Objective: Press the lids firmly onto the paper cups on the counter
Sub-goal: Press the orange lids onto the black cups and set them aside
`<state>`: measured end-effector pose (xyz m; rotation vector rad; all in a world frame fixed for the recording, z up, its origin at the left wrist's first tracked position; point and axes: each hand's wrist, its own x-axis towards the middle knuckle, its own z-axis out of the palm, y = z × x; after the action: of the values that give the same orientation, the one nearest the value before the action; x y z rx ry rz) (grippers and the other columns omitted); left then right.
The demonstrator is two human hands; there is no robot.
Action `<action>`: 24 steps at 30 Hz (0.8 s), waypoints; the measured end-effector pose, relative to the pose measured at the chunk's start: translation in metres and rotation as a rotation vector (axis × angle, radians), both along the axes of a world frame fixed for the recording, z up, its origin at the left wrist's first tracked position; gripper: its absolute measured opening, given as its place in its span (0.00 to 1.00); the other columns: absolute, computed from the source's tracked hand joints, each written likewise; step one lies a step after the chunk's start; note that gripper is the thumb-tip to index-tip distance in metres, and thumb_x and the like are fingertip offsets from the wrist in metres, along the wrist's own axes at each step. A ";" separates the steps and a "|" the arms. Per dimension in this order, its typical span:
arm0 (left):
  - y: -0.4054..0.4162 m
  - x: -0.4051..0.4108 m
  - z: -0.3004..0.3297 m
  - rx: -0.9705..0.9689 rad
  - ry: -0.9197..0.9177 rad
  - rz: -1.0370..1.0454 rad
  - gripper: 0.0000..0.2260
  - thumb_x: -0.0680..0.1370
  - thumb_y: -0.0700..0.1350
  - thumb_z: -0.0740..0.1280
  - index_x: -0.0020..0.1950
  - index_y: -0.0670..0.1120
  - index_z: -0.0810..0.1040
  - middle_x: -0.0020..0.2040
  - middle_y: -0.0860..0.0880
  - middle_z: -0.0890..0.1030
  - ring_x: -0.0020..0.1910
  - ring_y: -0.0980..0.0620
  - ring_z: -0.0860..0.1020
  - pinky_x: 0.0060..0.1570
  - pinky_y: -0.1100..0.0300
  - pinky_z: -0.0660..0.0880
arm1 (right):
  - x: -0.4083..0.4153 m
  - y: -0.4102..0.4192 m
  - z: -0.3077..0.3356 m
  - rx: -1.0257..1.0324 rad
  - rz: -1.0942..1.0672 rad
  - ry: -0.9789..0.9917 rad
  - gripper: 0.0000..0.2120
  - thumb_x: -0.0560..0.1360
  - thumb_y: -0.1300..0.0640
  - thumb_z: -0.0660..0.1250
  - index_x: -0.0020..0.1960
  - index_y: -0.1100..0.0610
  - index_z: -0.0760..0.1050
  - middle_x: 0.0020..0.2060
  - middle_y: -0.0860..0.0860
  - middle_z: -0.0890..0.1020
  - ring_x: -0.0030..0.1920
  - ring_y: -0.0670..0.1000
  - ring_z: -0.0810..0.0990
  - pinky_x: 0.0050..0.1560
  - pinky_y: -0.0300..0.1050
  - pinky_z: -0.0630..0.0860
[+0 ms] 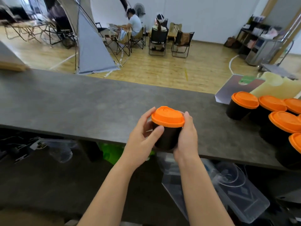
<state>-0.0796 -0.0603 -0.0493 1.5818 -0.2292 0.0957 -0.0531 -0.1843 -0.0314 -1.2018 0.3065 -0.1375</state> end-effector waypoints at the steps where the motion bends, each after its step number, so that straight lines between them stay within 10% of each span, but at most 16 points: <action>1: 0.018 -0.010 0.003 0.061 -0.018 0.026 0.27 0.78 0.48 0.71 0.75 0.59 0.66 0.64 0.56 0.80 0.63 0.58 0.78 0.61 0.59 0.76 | -0.007 0.015 0.004 0.085 0.028 0.044 0.20 0.80 0.41 0.59 0.58 0.55 0.79 0.52 0.58 0.85 0.56 0.59 0.83 0.62 0.61 0.77; 9: 0.177 -0.072 0.039 -0.186 0.115 0.345 0.12 0.80 0.49 0.66 0.64 0.55 0.76 0.43 0.61 0.86 0.47 0.63 0.83 0.47 0.65 0.79 | -0.074 0.177 0.012 0.055 0.271 -0.027 0.16 0.81 0.49 0.62 0.64 0.55 0.78 0.55 0.55 0.85 0.56 0.55 0.84 0.52 0.54 0.82; 15: 0.274 -0.112 0.034 -0.229 0.189 0.404 0.12 0.82 0.53 0.63 0.59 0.51 0.82 0.47 0.54 0.86 0.46 0.58 0.84 0.38 0.65 0.78 | -0.117 0.278 0.004 0.029 0.329 -0.032 0.15 0.81 0.50 0.64 0.66 0.50 0.76 0.56 0.51 0.84 0.55 0.51 0.85 0.49 0.49 0.81; 20: 0.322 -0.129 0.030 -0.204 0.175 0.461 0.15 0.81 0.54 0.65 0.68 0.57 0.77 0.48 0.58 0.86 0.50 0.57 0.84 0.51 0.50 0.82 | -0.128 0.327 0.007 0.003 0.319 -0.045 0.13 0.80 0.50 0.66 0.64 0.47 0.76 0.55 0.48 0.84 0.53 0.48 0.85 0.49 0.48 0.82; 24: 0.348 -0.129 0.026 0.050 -0.028 0.673 0.16 0.81 0.52 0.65 0.69 0.58 0.77 0.49 0.59 0.84 0.51 0.64 0.81 0.52 0.62 0.80 | -0.126 0.357 0.009 -0.018 0.268 -0.114 0.19 0.77 0.53 0.69 0.67 0.46 0.71 0.55 0.51 0.83 0.52 0.48 0.85 0.51 0.49 0.83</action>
<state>-0.2091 0.2879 -0.0236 1.6513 0.2904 0.6369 -0.1794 0.1723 -0.0226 -1.2360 0.0430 0.0242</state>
